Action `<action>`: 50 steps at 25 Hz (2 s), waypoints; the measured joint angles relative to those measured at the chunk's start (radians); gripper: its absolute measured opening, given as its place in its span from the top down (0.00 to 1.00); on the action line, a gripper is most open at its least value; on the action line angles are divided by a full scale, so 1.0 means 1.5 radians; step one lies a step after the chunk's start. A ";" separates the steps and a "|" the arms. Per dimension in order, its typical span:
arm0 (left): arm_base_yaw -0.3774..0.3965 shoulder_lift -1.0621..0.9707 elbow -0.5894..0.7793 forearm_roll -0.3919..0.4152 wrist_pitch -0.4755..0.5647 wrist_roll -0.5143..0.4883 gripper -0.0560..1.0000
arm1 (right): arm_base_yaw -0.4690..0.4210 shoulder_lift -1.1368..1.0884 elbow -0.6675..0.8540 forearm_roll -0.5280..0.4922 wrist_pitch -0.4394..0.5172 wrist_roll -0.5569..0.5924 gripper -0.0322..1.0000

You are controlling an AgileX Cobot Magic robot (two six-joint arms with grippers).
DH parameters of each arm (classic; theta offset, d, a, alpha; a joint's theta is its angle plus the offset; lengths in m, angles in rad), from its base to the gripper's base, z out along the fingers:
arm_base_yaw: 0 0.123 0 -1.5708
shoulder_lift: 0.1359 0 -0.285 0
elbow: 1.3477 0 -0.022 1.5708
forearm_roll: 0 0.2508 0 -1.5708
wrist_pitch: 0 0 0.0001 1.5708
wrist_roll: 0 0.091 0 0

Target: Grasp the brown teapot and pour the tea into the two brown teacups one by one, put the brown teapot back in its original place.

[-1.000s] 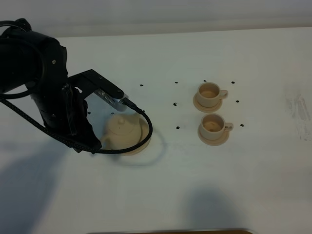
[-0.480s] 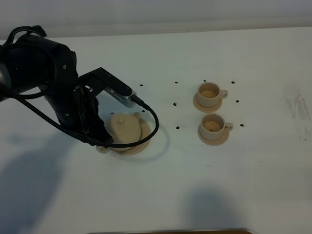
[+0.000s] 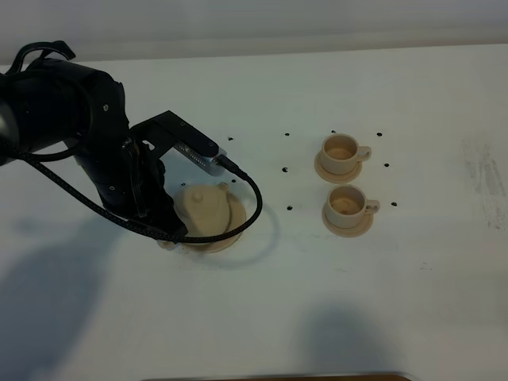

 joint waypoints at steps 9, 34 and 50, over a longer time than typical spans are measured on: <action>-0.007 0.011 0.001 0.001 -0.017 0.008 0.67 | 0.000 0.000 0.000 0.000 0.000 0.000 0.54; -0.007 0.032 0.001 0.003 -0.026 0.020 0.67 | 0.000 0.000 0.000 0.000 0.000 0.000 0.54; -0.013 0.038 0.001 0.003 -0.036 0.020 0.67 | 0.000 0.000 0.000 0.000 0.000 0.000 0.54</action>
